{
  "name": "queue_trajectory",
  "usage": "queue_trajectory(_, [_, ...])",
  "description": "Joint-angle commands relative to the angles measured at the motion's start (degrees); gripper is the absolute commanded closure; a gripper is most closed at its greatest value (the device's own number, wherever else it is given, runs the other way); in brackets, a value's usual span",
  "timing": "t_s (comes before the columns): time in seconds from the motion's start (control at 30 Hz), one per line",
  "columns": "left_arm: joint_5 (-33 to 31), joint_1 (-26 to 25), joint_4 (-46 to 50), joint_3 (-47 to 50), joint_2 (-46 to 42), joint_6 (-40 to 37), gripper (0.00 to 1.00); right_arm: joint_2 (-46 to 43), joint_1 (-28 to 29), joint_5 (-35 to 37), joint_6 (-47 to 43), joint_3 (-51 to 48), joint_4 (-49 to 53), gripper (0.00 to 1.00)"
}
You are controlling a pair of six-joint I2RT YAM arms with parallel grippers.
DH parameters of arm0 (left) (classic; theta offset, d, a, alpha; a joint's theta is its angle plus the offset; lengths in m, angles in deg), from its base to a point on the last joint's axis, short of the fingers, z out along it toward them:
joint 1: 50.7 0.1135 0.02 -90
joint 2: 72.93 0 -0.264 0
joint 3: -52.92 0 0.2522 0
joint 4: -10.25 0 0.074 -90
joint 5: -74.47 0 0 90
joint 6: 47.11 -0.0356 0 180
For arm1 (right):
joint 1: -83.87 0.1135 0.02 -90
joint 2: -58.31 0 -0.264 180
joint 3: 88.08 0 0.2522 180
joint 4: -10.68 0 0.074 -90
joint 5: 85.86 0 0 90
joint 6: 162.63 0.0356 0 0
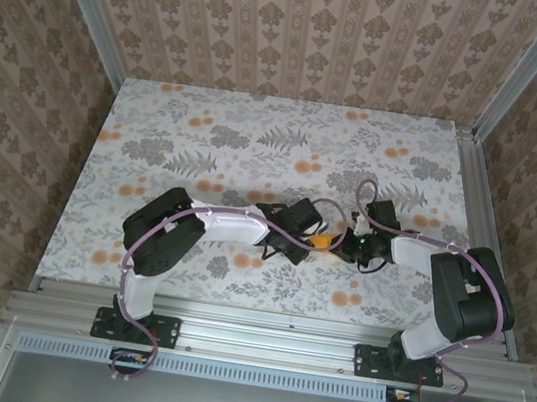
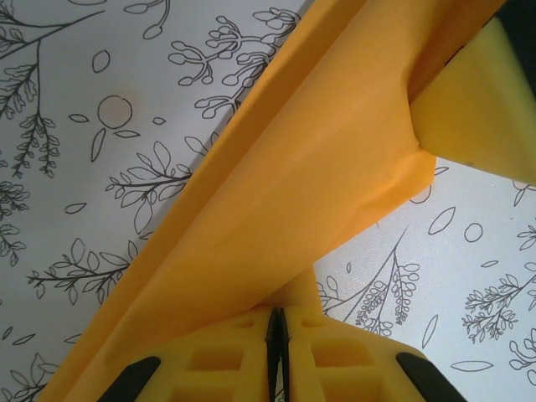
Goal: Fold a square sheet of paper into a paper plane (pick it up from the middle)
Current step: Fold the wing for the fifth time at the center of the table.
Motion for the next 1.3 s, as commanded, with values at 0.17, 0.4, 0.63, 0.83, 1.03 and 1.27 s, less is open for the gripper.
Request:
queue_trajectory(0.17, [-2.39, 1.28, 1.32, 1.36, 1.39, -1.4, 0.86, 2.68, -0.45, 3.6, -2.29, 1.89, 3.64, 1.0])
queue_trajectory(0.4, [2.91, 2.32, 0.99, 1.43, -2.52, -0.9, 0.82, 4.88, -0.54, 4.96, -3.45, 2.99, 5.41, 1.0])
queue_trajectory(0.63, [9.16, 5.11, 1.27, 0.27, -8.24, 0.3, 0.8, 5.34, -0.8, 6.16, -4.13, 3.12, 6.6, 1.0])
queue_trajectory(0.83, [13.26, 8.42, -0.05, -1.11, -8.96, 1.85, 0.79, 5.35, -0.95, 6.11, -4.19, 3.68, 7.01, 1.0])
queue_trajectory(1.03, [16.54, 8.67, 0.03, -3.4, -4.32, 0.29, 0.79, 5.29, -0.95, 5.88, -4.01, 4.36, 7.47, 1.0])
queue_trajectory(1.27, [16.63, 8.77, 1.53, -5.86, -0.14, -2.35, 0.79, 5.19, -0.95, 5.63, -3.9, 4.7, 7.88, 1.0])
